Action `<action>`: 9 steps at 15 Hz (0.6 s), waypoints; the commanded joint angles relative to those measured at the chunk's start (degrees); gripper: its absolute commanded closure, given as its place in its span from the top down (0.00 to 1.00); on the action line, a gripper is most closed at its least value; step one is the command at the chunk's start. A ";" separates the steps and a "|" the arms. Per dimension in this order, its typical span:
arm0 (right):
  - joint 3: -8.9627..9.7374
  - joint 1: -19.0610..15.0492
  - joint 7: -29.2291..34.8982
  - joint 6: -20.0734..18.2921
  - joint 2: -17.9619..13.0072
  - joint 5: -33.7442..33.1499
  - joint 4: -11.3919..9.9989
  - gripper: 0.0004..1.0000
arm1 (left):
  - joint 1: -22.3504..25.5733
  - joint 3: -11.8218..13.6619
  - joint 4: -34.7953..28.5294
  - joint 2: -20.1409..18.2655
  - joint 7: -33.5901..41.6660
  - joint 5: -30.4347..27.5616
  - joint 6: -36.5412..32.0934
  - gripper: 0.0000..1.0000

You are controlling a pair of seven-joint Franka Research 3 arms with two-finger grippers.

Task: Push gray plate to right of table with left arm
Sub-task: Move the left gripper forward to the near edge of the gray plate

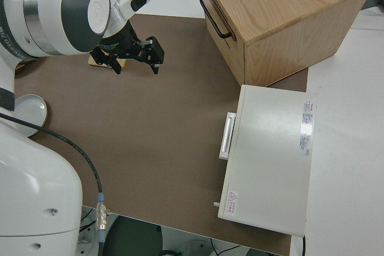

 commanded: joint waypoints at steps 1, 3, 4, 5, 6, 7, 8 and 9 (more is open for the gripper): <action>0.32 -0.63 -0.06 -0.69 -0.43 0.46 -0.03 0.98 | -0.05 0.31 -8.03 -3.93 -0.48 -1.21 6.02 0.99; 0.32 -0.63 -0.06 -0.69 -0.43 0.46 0.05 0.98 | -0.05 0.31 -12.07 -5.25 -0.48 -1.91 9.71 0.99; 0.32 -0.63 -0.15 -0.69 -0.43 0.46 0.06 0.98 | -0.05 0.31 -13.92 -5.86 -0.48 -2.09 11.55 0.99; 0.32 -0.63 -0.15 -0.69 -0.43 0.46 0.06 0.98 | -0.14 0.31 -15.59 -6.13 -0.48 -2.35 12.96 0.99; 0.23 -0.63 -0.15 -0.69 -0.43 0.46 0.06 0.98 | -0.14 0.31 -17.00 -6.40 -0.48 -2.35 14.11 0.99; 0.32 -0.63 -0.15 -0.69 -0.43 0.46 -0.03 0.98 | -0.14 0.31 -18.66 -6.66 -0.57 -2.35 15.69 0.99; 0.23 -0.63 -0.15 -0.69 -0.43 0.46 0.05 0.98 | -0.31 0.31 -20.42 -7.18 -0.83 -2.53 17.44 0.99; 0.32 -0.63 -0.15 -0.69 -0.43 0.46 -0.03 0.98 | -0.32 0.31 -22.26 -7.45 -0.84 -2.62 19.20 0.99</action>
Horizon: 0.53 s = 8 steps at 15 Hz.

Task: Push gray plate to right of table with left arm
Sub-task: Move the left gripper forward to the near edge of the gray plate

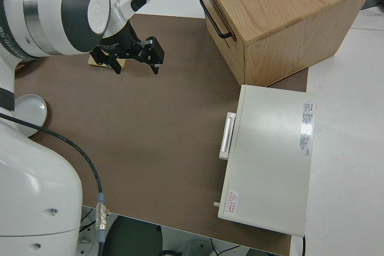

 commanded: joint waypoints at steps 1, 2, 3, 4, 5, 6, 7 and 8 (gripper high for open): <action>0.32 -0.63 -0.15 -0.69 -0.43 0.46 0.05 0.98 | -0.32 0.23 -8.98 -4.10 -0.70 -0.97 7.50 0.99; 0.32 -0.63 -0.15 -0.69 -0.43 0.46 0.05 0.98 | -0.41 0.23 -10.82 -4.28 -0.70 -0.97 9.52 0.99; 0.32 -0.63 -0.15 -0.69 -0.43 0.55 -0.03 0.98 | -0.41 0.23 -12.58 -4.28 -0.70 -0.97 11.72 0.99; 0.32 -0.63 -0.15 -0.69 -0.43 0.46 0.05 0.98 | -0.58 0.23 -14.08 -4.28 -0.70 -0.97 13.65 0.99; 0.32 -0.63 -0.06 -0.69 -0.43 0.46 -0.03 0.98 | -0.67 0.23 -15.22 -4.19 -0.70 -0.97 15.24 0.99; 0.32 -0.63 -0.15 -0.69 -0.43 0.46 -0.03 0.98 | -0.76 0.23 -16.11 -4.02 -0.70 -0.97 16.65 0.99; 0.32 -0.63 -0.15 -0.69 -0.43 0.46 -0.03 0.98 | -0.76 0.23 -16.90 -3.76 -0.70 -0.97 17.97 0.99; 0.32 -0.63 -0.06 -0.69 -0.43 0.46 0.05 0.98 | -0.76 0.23 -17.34 -3.32 -0.70 -0.97 19.20 0.99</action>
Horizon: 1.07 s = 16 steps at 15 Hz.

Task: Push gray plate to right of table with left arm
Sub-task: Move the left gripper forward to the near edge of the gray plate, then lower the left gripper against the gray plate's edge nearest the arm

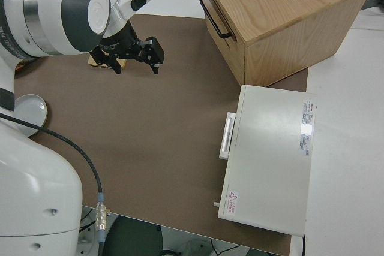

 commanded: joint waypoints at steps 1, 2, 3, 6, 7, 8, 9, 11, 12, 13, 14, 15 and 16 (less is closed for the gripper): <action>0.32 -0.63 -0.15 -0.69 -0.43 0.46 -0.03 0.98 | -0.82 0.27 -4.20 -0.94 -0.55 -0.75 5.38 0.99; 0.32 -0.63 -0.15 -0.69 -0.43 0.46 -0.03 0.98 | -0.82 0.27 -4.47 -0.67 -0.55 -0.84 6.26 0.99; 0.32 -0.63 -0.15 -0.69 -0.43 0.46 0.05 0.98 | -0.82 0.27 -4.82 -0.15 -0.55 -0.93 7.05 0.99; 0.32 -0.63 -0.06 -0.69 -0.43 0.46 0.05 0.98 | -0.91 0.19 -5.35 2.14 -0.64 -1.19 9.95 0.99; 0.32 -0.63 -0.06 -0.69 -0.43 0.46 0.06 0.98 | -0.91 0.10 -5.44 2.66 -0.72 -1.28 10.83 0.99; 0.23 -0.63 -0.15 -0.69 -0.43 0.46 0.06 0.98 | -0.91 -0.08 -5.61 3.28 -1.33 -1.28 11.54 0.99; 0.32 -0.63 -0.06 -0.69 -0.43 0.46 0.06 0.98 | -0.91 -0.25 -5.70 3.72 -1.60 -1.28 12.15 0.99; 0.32 -0.63 -0.06 -0.69 -0.43 0.46 0.05 0.98 | -0.91 -0.43 -6.05 4.34 -1.69 -1.28 13.12 0.99; 0.32 -0.63 -0.15 -0.69 -0.43 0.46 0.06 0.98 | -0.91 -0.43 -6.14 4.86 -1.69 -1.28 13.56 0.98; 0.32 -0.63 -0.15 -0.69 -0.43 0.46 -0.03 0.98 | -0.91 -0.43 -6.14 5.39 -1.60 -1.28 14.00 0.98; 0.32 -0.63 -0.06 -0.69 -0.43 0.46 -0.03 0.98 | -0.91 -0.43 -6.14 6.18 -1.60 -1.28 14.61 0.98; 0.32 -0.63 -0.06 -0.69 -0.43 0.46 0.05 0.98 | -0.91 -0.43 -6.14 6.62 -1.60 -1.28 14.97 0.96; 0.32 -0.63 -0.15 -0.69 -0.43 0.46 0.06 0.98 | -0.91 -0.43 -6.14 6.80 -1.60 -1.28 15.06 0.93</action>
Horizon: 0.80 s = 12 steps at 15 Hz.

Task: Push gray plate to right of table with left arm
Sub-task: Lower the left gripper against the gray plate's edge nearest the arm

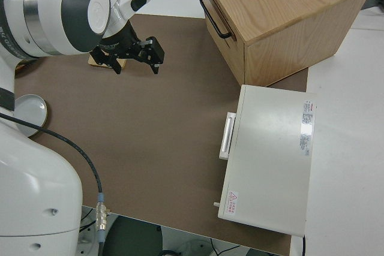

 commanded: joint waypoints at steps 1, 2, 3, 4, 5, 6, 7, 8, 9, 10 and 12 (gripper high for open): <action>0.32 -0.63 -0.15 -0.69 -0.43 0.46 -0.03 0.98 | -0.88 0.27 -0.95 0.93 -0.65 -0.78 2.38 0.83; 0.32 -0.63 -0.15 -0.69 -0.43 0.46 -0.03 0.98 | -0.88 0.27 -0.95 0.93 -0.65 -0.78 2.38 0.70; 0.32 -0.63 -0.15 -0.69 -0.43 0.46 -0.03 0.98 | -0.88 0.27 -0.95 0.93 -0.65 -0.78 2.38 0.52; 0.32 -0.63 -0.06 -0.69 -0.43 0.46 -0.03 0.98 | -0.88 0.27 -0.95 0.84 -0.65 -0.78 2.38 0.36; 0.23 -0.63 -0.15 -0.69 -0.43 0.46 -0.03 0.98 | -0.88 0.27 -0.95 0.75 -0.65 -0.78 2.29 0.22; 0.23 -0.63 -0.06 -0.69 -0.43 0.46 -0.03 0.98 | -0.88 0.27 -0.95 0.75 -0.65 -0.78 2.21 0.13; 0.32 -0.63 -0.15 -0.69 -0.43 0.46 -0.03 0.98 | -0.88 0.27 -0.87 0.75 -0.65 -0.78 2.21 0.05; 0.32 -0.63 -0.15 -0.69 -0.43 0.46 0.05 0.98 | -0.88 0.27 -0.86 0.75 -0.65 -0.78 2.21 0.00; 0.32 -0.63 -0.06 -0.69 -0.43 0.46 0.06 0.98 | -0.88 0.27 -0.86 0.84 -0.65 -0.78 2.21 0.00; 0.32 -0.63 -0.15 -0.69 -0.43 0.46 -0.03 0.98 | -0.88 0.27 -0.86 0.84 -0.65 -0.78 2.21 0.00; 0.23 -0.63 -0.06 -0.69 -0.43 0.46 -0.03 0.98 | -0.88 0.18 -0.86 1.02 -0.65 -0.78 2.29 0.00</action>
